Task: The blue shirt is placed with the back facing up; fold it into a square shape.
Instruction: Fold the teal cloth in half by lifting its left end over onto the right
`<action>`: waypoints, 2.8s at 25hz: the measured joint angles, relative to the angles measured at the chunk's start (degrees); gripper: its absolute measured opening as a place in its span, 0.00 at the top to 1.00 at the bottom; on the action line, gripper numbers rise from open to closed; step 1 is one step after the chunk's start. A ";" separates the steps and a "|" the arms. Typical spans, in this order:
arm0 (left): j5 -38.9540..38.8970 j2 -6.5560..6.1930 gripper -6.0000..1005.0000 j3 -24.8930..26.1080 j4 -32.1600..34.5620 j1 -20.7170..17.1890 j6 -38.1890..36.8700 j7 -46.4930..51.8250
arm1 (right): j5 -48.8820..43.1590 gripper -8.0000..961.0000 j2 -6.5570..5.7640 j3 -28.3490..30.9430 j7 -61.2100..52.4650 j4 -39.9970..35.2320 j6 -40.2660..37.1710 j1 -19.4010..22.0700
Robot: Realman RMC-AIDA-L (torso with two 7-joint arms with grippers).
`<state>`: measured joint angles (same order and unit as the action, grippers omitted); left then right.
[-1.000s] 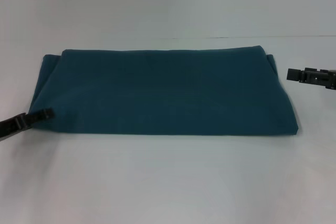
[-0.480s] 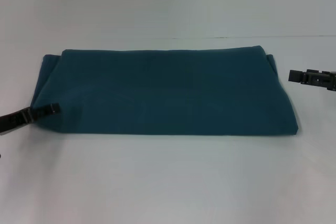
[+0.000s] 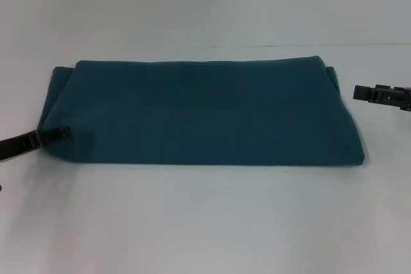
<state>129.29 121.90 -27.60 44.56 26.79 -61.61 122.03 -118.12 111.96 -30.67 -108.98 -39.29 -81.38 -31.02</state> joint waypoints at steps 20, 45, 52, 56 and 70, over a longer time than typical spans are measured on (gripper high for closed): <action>-0.01 -0.34 0.92 0.83 0.63 -0.68 3.39 -0.15 | 0.02 0.05 1.29 0.01 0.14 0.03 1.14 -0.38; -2.83 -1.91 0.88 14.08 12.90 -6.15 -11.87 -1.44 | 0.01 0.05 4.12 -1.32 0.66 2.12 5.50 -5.02; -18.00 2.33 0.86 4.58 10.65 -0.02 -21.21 -3.63 | 0.23 0.05 3.13 -1.26 0.82 2.06 5.13 -2.75; -29.77 2.57 0.84 -6.60 1.22 3.78 -20.59 -5.91 | 0.08 0.05 1.94 -1.44 1.62 1.73 3.77 -1.30; -50.72 2.82 0.79 -2.50 -62.45 20.75 -7.41 -53.84 | -3.77 0.05 -1.80 -3.04 5.05 1.40 2.54 0.36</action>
<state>78.56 124.72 -30.10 -17.89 47.54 -69.03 68.20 -121.89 110.16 -33.70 -103.93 -37.89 -78.84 -30.66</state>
